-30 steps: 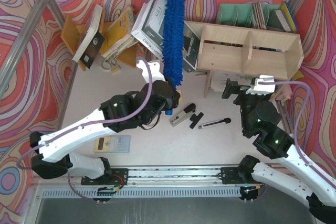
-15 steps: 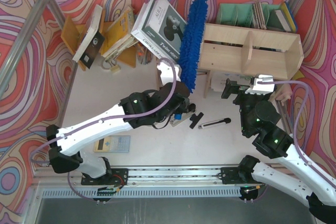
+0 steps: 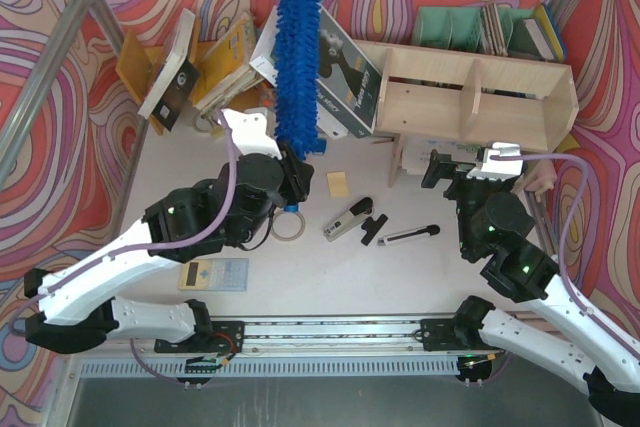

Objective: Dust the bookshelf with a duster

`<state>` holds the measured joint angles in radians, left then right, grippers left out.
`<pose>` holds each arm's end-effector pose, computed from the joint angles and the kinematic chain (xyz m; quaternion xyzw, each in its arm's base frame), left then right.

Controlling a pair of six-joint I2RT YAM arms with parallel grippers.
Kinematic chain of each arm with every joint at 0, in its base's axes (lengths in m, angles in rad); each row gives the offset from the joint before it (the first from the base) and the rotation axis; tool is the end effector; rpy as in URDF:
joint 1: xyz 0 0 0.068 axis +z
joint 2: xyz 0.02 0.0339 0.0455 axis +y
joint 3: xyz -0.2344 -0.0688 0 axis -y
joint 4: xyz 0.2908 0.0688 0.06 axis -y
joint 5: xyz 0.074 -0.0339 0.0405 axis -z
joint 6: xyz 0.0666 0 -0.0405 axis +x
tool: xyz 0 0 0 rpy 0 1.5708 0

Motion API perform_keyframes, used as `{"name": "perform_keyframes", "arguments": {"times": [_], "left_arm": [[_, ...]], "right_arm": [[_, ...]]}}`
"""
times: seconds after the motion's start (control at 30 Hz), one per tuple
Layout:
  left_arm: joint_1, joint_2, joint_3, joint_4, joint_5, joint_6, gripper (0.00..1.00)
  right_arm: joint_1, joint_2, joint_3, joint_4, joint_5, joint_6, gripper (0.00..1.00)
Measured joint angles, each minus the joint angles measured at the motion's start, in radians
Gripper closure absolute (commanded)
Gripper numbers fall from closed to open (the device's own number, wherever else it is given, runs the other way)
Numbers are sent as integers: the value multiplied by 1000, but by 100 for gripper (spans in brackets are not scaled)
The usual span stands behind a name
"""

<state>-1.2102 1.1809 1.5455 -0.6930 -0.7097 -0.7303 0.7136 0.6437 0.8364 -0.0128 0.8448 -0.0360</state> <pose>0.1461 -0.2645 0.4499 -0.0152 0.7887 -0.2906 0.5415 0.2010 0.1081 0.3899 0.0790 0.6591 -0.0150 0.7478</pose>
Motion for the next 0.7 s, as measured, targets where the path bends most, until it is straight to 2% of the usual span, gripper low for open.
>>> {"name": "perform_keyframes", "arguments": {"times": [0.27, 0.7], "left_arm": [[0, 15, -19, 16, 11, 42, 100], [0, 185, -48, 49, 181, 0, 100]], "right_arm": [[0, 6, 0, 0, 0, 0, 1], [0, 8, 0, 0, 0, 0, 1]]}}
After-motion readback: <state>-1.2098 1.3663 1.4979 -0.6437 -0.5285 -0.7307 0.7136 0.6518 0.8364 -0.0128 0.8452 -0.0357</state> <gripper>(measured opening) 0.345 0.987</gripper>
